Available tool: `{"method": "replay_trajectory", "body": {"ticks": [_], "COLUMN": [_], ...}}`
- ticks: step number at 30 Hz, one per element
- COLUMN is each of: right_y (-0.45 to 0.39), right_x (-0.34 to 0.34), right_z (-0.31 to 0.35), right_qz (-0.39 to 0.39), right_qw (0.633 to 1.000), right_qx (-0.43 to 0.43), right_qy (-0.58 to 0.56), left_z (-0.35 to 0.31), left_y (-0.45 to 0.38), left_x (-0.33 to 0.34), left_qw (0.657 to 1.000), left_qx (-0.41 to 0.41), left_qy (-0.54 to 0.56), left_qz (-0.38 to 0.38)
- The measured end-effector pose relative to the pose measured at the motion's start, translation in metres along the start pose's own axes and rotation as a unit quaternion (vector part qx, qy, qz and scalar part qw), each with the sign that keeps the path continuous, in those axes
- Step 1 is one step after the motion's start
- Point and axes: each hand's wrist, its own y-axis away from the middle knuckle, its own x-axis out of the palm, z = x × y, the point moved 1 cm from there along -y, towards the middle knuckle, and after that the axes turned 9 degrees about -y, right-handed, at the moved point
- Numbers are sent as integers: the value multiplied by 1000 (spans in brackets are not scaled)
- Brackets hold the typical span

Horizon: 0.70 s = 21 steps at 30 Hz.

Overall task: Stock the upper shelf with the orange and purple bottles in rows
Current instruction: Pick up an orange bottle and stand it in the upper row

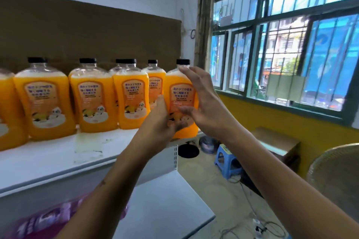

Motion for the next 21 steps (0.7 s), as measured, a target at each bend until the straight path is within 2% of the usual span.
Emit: {"method": "replay_trajectory", "body": {"ticks": [5, 8, 14, 21], "right_y": [-11, -21, -41, -54], "right_x": [-1, 5, 18, 26], "right_z": [-30, -42, -64, -78], "right_qz": [29, 30, 55, 70], "right_qw": [999, 997, 993, 993], "right_qx": [-32, -55, -49, -30], "right_qy": [-31, -45, -90, -95], "left_z": [2, 6, 11, 9], "left_y": [1, 3, -1, -2], "left_x": [9, 7, 14, 16], "left_qw": [999, 997, 964, 936], "left_qx": [-38, -42, -150, -175], "left_qy": [13, -48, -215, -303], "left_qz": [-22, -38, -53, -38]}}
